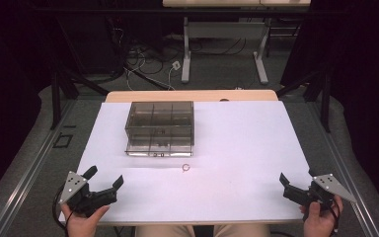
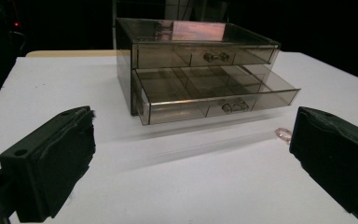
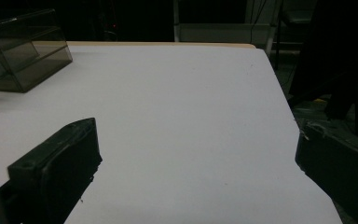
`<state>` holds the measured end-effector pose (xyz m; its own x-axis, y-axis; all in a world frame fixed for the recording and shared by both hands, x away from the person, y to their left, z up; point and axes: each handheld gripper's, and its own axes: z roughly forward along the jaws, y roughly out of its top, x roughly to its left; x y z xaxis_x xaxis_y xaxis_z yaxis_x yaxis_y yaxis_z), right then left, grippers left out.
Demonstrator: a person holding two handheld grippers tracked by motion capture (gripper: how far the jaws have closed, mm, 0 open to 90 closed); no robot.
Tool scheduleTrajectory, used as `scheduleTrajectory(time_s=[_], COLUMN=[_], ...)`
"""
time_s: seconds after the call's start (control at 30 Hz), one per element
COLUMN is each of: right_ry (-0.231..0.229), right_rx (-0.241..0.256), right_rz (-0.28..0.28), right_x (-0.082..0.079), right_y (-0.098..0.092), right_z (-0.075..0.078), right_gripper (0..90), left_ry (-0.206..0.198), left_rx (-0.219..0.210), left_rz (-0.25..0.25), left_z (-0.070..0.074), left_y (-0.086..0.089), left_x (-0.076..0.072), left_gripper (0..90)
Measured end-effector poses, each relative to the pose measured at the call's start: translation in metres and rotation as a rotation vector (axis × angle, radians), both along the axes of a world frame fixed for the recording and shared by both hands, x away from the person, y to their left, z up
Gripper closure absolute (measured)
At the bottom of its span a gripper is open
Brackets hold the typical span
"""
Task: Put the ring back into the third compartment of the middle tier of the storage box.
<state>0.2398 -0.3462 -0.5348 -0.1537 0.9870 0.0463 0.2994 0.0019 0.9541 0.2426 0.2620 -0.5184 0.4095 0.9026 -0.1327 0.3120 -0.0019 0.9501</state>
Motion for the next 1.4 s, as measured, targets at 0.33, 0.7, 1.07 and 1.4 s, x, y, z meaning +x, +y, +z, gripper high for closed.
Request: scheduleTrajectory(time_s=[0.33,0.7,1.07,1.4], right_ry=[0.000,0.020,0.019,0.018], right_rx=[-0.017,-0.026,-0.035,-0.035], right_rz=[0.013,0.043,0.062,0.073], right_x=[-0.001,0.000,0.001,0.002], right_y=[0.004,0.013,0.017,0.018], right_z=[-0.004,-0.010,-0.009,-0.010], right_gripper=[0.0,0.0,0.0,0.1], left_ry=[-0.001,0.001,0.009,0.011], left_rx=[0.000,-0.004,0.007,0.012], left_rz=[0.007,-0.011,-0.039,-0.083], left_z=[-0.004,-0.003,-0.002,-0.002], left_y=[-0.007,-0.015,-0.028,-0.040], left_x=[-0.002,-0.005,-0.007,-0.007], left_gripper=[0.8,10.9,11.5,11.5])
